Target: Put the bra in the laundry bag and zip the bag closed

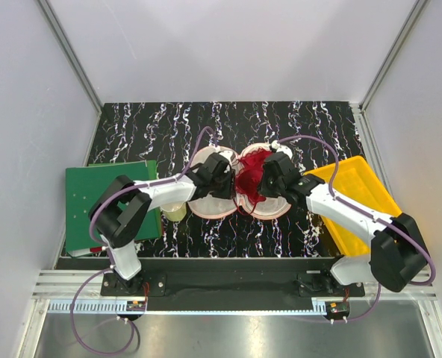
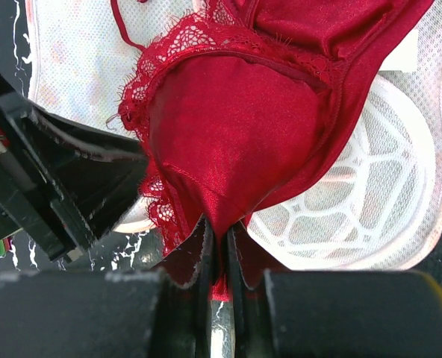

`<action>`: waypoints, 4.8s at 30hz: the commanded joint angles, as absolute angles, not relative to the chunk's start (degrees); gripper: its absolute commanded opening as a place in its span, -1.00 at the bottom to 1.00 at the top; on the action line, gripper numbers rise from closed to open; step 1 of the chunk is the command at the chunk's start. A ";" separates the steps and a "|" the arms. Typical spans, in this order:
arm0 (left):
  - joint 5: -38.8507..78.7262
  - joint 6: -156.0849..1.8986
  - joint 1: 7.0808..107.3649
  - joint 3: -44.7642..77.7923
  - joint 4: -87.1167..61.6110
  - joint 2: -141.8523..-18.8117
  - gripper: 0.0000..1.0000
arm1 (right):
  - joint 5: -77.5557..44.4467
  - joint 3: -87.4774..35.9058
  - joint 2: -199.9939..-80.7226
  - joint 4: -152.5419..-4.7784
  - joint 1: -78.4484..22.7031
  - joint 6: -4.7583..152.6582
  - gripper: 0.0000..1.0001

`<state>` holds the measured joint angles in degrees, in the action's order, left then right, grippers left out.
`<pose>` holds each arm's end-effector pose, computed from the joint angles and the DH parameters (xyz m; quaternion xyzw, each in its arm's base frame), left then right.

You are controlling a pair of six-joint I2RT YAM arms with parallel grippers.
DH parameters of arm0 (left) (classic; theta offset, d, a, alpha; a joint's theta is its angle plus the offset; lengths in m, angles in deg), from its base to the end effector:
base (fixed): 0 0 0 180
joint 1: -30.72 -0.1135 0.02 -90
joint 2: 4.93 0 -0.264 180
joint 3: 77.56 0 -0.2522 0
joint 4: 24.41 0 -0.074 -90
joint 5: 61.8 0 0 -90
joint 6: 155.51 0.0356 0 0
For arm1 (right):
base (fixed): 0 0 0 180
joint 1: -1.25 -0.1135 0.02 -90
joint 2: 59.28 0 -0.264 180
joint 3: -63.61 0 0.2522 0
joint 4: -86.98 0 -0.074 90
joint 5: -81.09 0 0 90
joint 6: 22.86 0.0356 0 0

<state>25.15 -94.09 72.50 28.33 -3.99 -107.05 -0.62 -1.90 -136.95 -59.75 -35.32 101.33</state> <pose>0.2752 -0.2485 0.1712 0.1168 0.9273 -0.2247 0.2756 0.2334 0.1668 0.2405 0.0082 0.9233 0.1645 0.3471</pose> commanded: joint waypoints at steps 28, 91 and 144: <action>25.73 -101.12 72.47 30.41 -12.06 -110.22 -0.59 | -3.55 -2.62 -132.93 -58.78 -34.52 103.35 -1.00; 36.20 -90.83 68.16 23.72 -0.46 -97.92 0.50 | 0.58 -4.91 -134.79 -47.18 -24.67 94.21 0.88; 35.07 -93.99 53.84 17.32 13.61 -112.67 0.20 | -9.27 -27.85 -156.13 -53.50 -13.17 91.31 0.79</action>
<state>37.04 -94.86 53.82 20.61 14.54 -110.55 -11.24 -29.74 -157.21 -53.65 -15.11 90.14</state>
